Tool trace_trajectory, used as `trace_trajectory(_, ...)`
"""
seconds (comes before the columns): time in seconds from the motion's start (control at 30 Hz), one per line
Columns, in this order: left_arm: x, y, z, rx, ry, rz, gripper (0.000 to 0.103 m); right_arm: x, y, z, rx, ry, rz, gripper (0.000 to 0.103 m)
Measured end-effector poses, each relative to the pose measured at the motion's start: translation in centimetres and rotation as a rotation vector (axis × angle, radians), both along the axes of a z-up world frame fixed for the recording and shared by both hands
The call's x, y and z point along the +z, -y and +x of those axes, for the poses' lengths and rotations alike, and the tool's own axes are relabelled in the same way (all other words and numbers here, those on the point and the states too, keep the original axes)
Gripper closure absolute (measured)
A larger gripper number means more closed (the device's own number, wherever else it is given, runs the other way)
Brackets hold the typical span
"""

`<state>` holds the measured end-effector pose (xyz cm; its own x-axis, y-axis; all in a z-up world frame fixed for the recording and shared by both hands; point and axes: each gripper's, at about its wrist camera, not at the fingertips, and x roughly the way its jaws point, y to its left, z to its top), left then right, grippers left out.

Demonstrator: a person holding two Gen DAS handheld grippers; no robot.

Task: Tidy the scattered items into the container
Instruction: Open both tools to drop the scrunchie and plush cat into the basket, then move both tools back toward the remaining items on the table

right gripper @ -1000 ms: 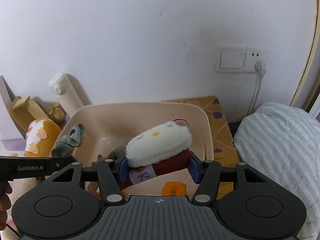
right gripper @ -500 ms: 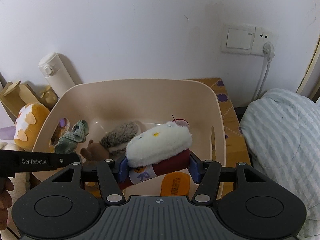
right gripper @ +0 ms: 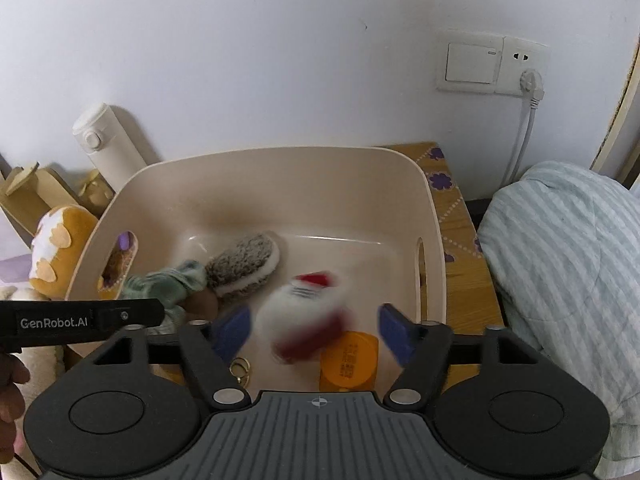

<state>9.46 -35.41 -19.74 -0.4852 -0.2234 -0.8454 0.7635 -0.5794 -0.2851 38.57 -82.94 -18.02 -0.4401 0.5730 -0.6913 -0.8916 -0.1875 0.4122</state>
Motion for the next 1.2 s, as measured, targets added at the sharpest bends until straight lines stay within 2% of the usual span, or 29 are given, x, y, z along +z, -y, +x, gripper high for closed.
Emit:
trace_trajectory(0.03,0.2,-0.1,0.1,-0.001,-0.002,-0.002,0.034,0.2,0.1,0.2,-0.016,-0.007,0.005,0.014)
trace_trajectory(0.2,1.2,-0.8,0.8,-0.002,-0.013,-0.005,0.033,1.6,1.0,0.8,-0.112,-0.028,0.033,0.011)
trace_trajectory(0.27,1.6,-1.1,1.3,0.001,-0.014,-0.001,0.033,2.1,1.5,1.0,-0.134,-0.033,0.041,0.006)
trace_trajectory(0.37,2.0,-1.8,2.2,0.006,-0.014,0.004,0.032,2.6,2.5,1.3,-0.190,-0.047,0.047,0.005)
trace_trajectory(0.53,2.4,-3.1,4.1,0.018,-0.010,0.022,0.026,2.7,4.6,1.6,-0.246,-0.099,0.015,0.002)
trace_trajectory(0.7,2.4,-4.7,6.2,0.023,0.011,0.042,0.022,2.5,6.7,1.4,-0.299,-0.102,0.000,0.000)
trace_trajectory(1.0,-1.0,-8.0,10.3,0.044,0.097,0.161,0.020,0.8,9.6,1.1,-0.439,-0.134,-0.065,0.000)
trace_trajectory(1.2,-4.1,-9.4,13.3,0.120,0.186,0.268,0.020,-1.4,11.0,0.4,-0.511,-0.160,-0.141,0.000)
